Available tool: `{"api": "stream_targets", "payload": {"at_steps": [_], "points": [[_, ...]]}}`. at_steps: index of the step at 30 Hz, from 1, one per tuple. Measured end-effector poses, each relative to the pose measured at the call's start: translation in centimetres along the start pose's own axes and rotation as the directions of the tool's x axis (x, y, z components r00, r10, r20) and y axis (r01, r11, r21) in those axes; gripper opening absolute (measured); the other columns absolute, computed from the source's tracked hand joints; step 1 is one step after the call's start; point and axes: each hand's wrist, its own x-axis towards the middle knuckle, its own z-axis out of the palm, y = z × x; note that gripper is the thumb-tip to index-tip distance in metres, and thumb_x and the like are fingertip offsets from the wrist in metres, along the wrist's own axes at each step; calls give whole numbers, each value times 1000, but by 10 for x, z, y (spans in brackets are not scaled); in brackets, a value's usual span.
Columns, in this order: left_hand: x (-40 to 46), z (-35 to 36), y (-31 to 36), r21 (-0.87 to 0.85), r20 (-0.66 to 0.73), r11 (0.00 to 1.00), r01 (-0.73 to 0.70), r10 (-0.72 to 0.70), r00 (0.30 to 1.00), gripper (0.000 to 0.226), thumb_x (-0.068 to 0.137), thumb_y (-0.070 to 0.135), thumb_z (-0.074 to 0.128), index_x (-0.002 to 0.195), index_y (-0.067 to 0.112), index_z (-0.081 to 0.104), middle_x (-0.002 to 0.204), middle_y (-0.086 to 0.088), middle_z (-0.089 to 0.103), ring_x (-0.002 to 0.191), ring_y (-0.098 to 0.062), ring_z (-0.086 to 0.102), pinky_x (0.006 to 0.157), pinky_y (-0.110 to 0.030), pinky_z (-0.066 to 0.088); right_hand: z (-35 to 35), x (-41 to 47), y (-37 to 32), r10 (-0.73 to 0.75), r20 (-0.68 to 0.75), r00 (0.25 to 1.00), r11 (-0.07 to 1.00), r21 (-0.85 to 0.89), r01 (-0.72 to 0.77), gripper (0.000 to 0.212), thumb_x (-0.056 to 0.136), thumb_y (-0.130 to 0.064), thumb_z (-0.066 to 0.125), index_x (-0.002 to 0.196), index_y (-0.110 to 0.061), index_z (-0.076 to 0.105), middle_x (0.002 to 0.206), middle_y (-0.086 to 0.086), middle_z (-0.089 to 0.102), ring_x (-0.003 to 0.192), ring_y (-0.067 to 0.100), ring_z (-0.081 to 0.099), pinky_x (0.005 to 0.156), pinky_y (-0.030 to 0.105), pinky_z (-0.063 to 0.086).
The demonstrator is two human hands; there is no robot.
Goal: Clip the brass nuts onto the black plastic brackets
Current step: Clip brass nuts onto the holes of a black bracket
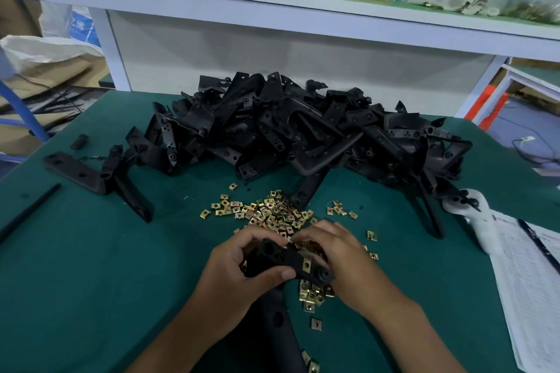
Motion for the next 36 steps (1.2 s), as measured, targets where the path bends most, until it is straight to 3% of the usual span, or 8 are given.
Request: {"api": "stream_targets", "payload": {"at_steps": [3, 6, 14, 24, 28, 31, 33, 36], "points": [[0, 0, 0, -4, -10, 1000, 7, -7, 1000, 44, 68, 55, 86, 103, 32, 72, 98, 2, 73, 88, -14, 71, 71, -22, 56, -1, 2, 1, 60, -79, 995, 990, 130, -50, 30, 97, -31, 64, 126, -30, 61, 114, -18, 52, 108, 0, 51, 92, 19, 43], [1, 1, 1, -12, -9, 1000, 23, -23, 1000, 40, 67, 49, 87, 100, 34, 72, 100, 1, 74, 89, -14, 72, 72, -23, 57, -2, 3, 4, 105, -147, 984, 980, 184, -77, 29, 93, -26, 71, 121, -31, 63, 103, -18, 49, 95, 3, 53, 82, 9, 39], [0, 1, 4, -22, -21, 999, 28, -29, 999, 38, 65, 47, 87, 97, 34, 73, 99, 1, 74, 88, -16, 72, 70, -24, 58, -3, 6, 10, 212, -319, 924, 939, 328, -102, 8, 90, -21, 74, 94, -28, 76, 80, -9, 58, 81, 10, 61, 72, 15, 44], [1, 0, -3, 21, -24, 1000, 8, -8, 1000, 48, 66, 60, 86, 104, 34, 71, 101, 3, 73, 93, -17, 71, 76, -26, 58, -6, 9, 8, 397, -167, 903, 694, 698, -177, 15, 103, -22, 55, 97, -25, 69, 90, -8, 75, 75, 2, 65, 62, 15, 44], [2, 0, -4, 12, -3, 1000, 16, -16, 1000, 51, 64, 65, 86, 104, 41, 66, 95, 10, 73, 86, -7, 71, 71, -19, 55, -7, 8, 4, 344, -12, 939, 506, 845, -175, 18, 105, -17, 50, 101, -13, 67, 90, -3, 74, 75, 4, 61, 61, 20, 47], [2, 1, -7, -29, 15, 998, 62, -62, 998, 47, 63, 68, 84, 93, 40, 61, 86, 9, 70, 77, -5, 67, 65, -25, 55, -7, 8, -1, 285, 31, 958, 407, 901, -151, 21, 104, -16, 51, 99, -19, 71, 84, -3, 68, 75, 7, 57, 62, 23, 47], [2, 2, -8, 11, 36, 997, 75, -76, 996, 45, 66, 72, 78, 93, 41, 60, 86, 8, 69, 76, -8, 66, 66, -30, 57, -7, 8, -5, 245, 43, 969, 381, 915, -136, 23, 103, -17, 54, 98, -27, 74, 85, -3, 68, 74, 6, 57, 63, 23, 46], [1, 3, -6, 93, 90, 995, 28, -37, 995, 41, 75, 78, 65, 97, 44, 59, 86, 11, 69, 76, -4, 66, 67, -22, 52, -8, 7, -10, 207, 60, 976, 405, 904, -141, 15, 97, -27, 60, 99, -33, 73, 96, -5, 75, 80, 3, 64, 70, 21, 51]]}}
